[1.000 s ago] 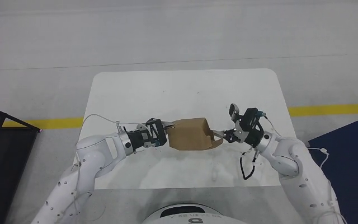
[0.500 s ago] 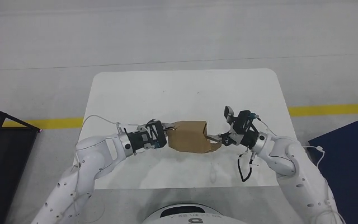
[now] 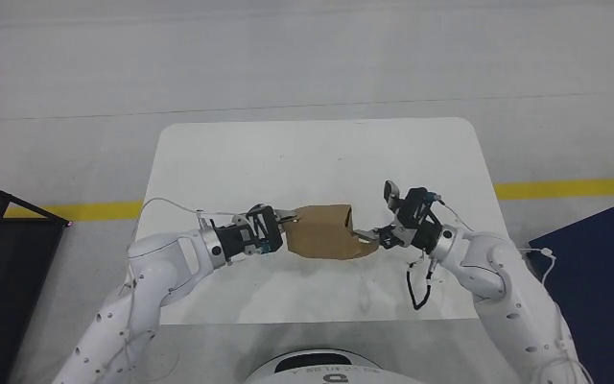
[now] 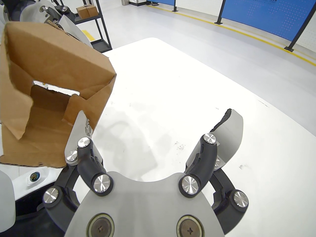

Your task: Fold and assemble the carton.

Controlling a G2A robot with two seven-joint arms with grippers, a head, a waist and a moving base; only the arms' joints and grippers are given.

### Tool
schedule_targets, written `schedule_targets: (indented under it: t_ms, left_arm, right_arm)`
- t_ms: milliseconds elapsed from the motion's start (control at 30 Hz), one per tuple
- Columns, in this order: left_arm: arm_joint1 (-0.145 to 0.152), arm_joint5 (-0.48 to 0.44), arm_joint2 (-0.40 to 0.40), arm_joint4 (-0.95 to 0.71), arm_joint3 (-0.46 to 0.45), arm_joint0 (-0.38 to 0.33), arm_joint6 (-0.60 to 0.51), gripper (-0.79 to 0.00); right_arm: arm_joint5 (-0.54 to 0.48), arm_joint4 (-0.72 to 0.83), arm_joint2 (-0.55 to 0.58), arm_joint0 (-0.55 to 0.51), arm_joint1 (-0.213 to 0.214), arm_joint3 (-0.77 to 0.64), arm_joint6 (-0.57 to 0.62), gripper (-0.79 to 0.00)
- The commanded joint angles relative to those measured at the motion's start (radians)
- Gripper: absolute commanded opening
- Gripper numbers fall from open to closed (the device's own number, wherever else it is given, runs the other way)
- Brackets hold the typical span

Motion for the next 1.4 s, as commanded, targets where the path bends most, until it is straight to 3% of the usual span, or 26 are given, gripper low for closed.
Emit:
schedule_targets:
  t_ms: [0,200,367,567,1367]
  left_arm:
    - [0.0,0.006,-0.007,-0.005,0.006,-0.002,-0.002,-0.785]
    - [0.0,0.01,-0.02,-0.023,0.017,-0.011,-0.007,-0.785]
    - [-0.001,0.013,-0.019,-0.031,0.021,-0.018,-0.013,-0.785]
    - [-0.001,-0.004,-0.009,-0.016,0.018,-0.031,-0.022,-0.785]
    - [0.009,-0.122,0.07,0.148,0.001,-0.05,0.01,-0.785]
  right_arm:
    - [-0.002,0.013,0.026,-0.006,0.002,0.006,-0.012,0.0]
    - [-0.057,0.05,0.128,-0.043,0.014,0.012,-0.043,0.0]
    - [-0.188,0.046,0.185,-0.073,0.026,0.007,-0.054,0.0]
    - [-0.274,0.008,0.207,-0.088,0.035,0.0,-0.038,0.0]
    - [-0.298,-0.155,0.032,-0.022,0.094,-0.107,0.073,0.0]
